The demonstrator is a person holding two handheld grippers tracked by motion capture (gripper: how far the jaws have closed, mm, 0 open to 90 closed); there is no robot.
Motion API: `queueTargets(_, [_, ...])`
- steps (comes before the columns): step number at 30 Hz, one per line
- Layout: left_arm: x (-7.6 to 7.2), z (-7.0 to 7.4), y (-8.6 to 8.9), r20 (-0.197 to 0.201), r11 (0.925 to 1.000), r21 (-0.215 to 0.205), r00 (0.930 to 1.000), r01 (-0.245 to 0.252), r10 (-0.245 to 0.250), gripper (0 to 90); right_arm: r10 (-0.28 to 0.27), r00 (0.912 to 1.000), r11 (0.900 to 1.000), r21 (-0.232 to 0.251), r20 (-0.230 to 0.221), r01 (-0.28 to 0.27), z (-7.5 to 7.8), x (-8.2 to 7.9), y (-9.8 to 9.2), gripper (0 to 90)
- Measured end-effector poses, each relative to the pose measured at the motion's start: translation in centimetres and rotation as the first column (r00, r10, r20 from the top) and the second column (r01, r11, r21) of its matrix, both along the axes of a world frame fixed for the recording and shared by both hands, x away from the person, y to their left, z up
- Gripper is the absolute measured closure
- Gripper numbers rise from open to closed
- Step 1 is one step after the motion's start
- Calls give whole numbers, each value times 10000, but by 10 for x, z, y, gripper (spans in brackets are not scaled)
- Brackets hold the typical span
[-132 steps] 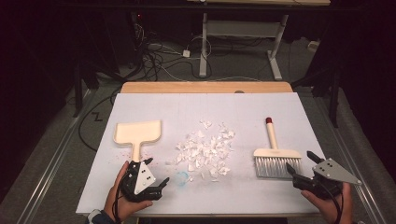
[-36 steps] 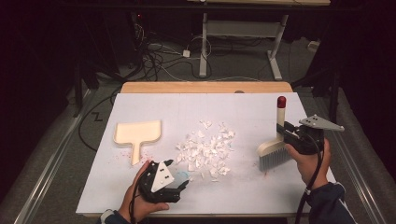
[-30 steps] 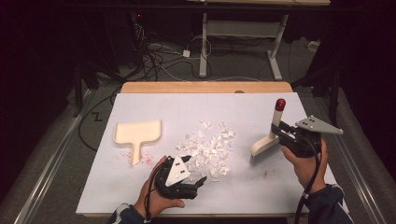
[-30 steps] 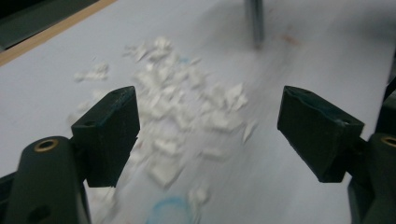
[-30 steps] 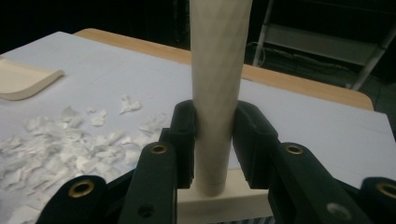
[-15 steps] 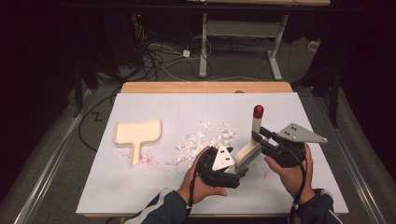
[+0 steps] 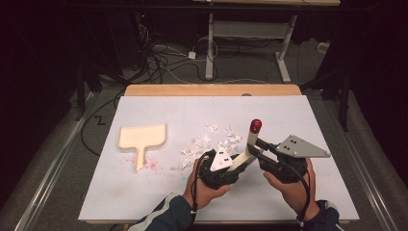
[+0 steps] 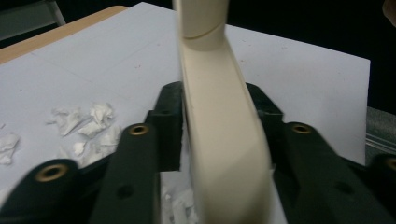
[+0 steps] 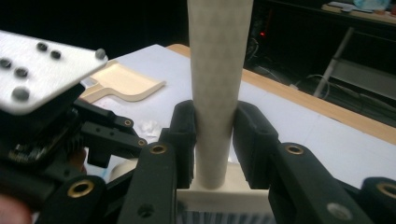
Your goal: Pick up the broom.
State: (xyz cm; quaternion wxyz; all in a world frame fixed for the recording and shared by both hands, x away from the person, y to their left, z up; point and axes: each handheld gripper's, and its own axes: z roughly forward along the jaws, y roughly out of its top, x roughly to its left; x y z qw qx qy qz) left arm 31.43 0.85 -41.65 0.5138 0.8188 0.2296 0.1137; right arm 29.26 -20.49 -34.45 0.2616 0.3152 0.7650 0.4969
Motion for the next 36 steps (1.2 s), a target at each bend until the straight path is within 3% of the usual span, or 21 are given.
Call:
queueTargets(2, [-1, 3, 5, 89, 9997, 206, 9999, 101, -103, 647, 320, 9995, 9992, 217, 80, -322, 2, -1, -2, 712])
queueTargets(4, [-1, 6, 11, -16, 9988, 227, 9991, 432, -432, 648, 654, 9978, 9979, -1, 146, -654, 4, -2, -4, 695])
queueTargets(8, [-3, 10, 20, -9, 9942, 395, 9950, 1000, -1001, 648, 1297, 9914, 9914, 173, 194, -1301, 7, -3, -11, 550])
queueTargets(9, [-6, 13, 26, 52, 9869, 644, 9889, 1478, -1485, 648, 2083, 9781, 9776, -300, -4, -2083, 8, -2, -15, 493])
queueTargets(12, [-11, 15, 33, 52, 9733, 963, 9777, 2083, -2097, 648, 3226, 9440, 9374, -1152, -690, -3288, 1, -1, -18, 422])
queueTargets(16, [-16, 15, 39, -54, 9493, 1315, 9578, 2857, -2875, 648, 4128, 8970, 8759, -2010, -1584, -4386, -16, -1, -14, 363])
queueTargets(19, [-20, 14, 40, -204, 9209, 1440, 9315, 3621, -3631, 647, 4217, 8834, 8423, -2724, -2043, -4651, -28, 1, -5, 353])
queueTargets(20, [-21, 14, 40, -224, 9128, 1463, 9238, 3812, -3822, 647, 4402, 8715, 8244, -2874, -2161, -4876, -32, 2, -2, 352])
queueTargets(21, [-21, 14, 40, -224, 9128, 1463, 9238, 3812, -3822, 647, 4402, 8715, 8244, -2874, -2161, -4876, -32, 2, -2, 352])
queueTargets(22, [-24, 14, 38, -245, 9005, 1538, 9127, 4067, -4080, 647, 4684, 8427, 7946, -2906, -2653, -5331, -40, 1, 3, 375])
queueTargets(24, [-23, 13, 38, -337, 8937, 1471, 9051, 4239, -4238, 646, 5151, 8081, 7638, -2746, -2859, -5841, -46, 2, 7, 436])
queueTargets(26, [-21, 12, 40, -395, 8963, 1392, 9067, 4210, -4198, 645, 5486, 7798, 7433, -2509, -3017, -6201, -50, 3, 9, 561])
queueTargets(27, [-20, 12, 41, -436, 8971, 1264, 9059, 4234, -4213, 641, 5535, 7779, 7435, -2444, -2974, -6225, -50, 3, 9, 582])
queueTargets(28, [-19, 12, 42, -415, 9008, 1148, 9081, 4187, -4167, 627, 5647, 7686, 7372, -2349, -3007, -6335, -51, 4, 9, 613])
queueTargets(29, [-17, 11, 43, -460, 9097, 926, 9144, 4047, -4021, 585, 5766, 7600, 7294, -2300, -2999, -6442, -52, 4, 9, 651])
queueTargets(30, [-15, 11, 45, -572, 9086, 767, 9116, 4106, -4072, 566, 5823, 7596, 7260, -2352, -2897, -6462, -53, 4, 10, 657])
queueTargets(31, [-13, 11, 47, -556, 9085, 747, 9113, 4112, -4079, 560, 5772, 7639, 7309, -2348, -2886, -6409, -54, 4, 11, 662])
queueTargets(32, [-13, 11, 48, -455, 9153, 775, 9185, 3953, -3928, 538, 5599, 7715, 7401, -2363, -3021, -6296, -53, 1, 11, 670])
queueTargets(34, [-14, 12, 52, -252, 9269, 932, 9315, 3635, -3628, 472, 5503, 7863, 7419, -2676, -2810, -6148, -53, 1, 12, 675])
queueTargets(35, [-15, 12, 54, -19, 9359, 1164, 9423, 3326, -3347, 433, 5356, 7962, 7534, -2667, -2815, -6011, -53, 1, 12, 676])
queueTargets(36, [-18, 13, 56, 243, 9479, 1481, 9572, 2819, -2885, 390, 5354, 8004, 7567, -2678, -2697, -5964, -53, 3, 11, 676])
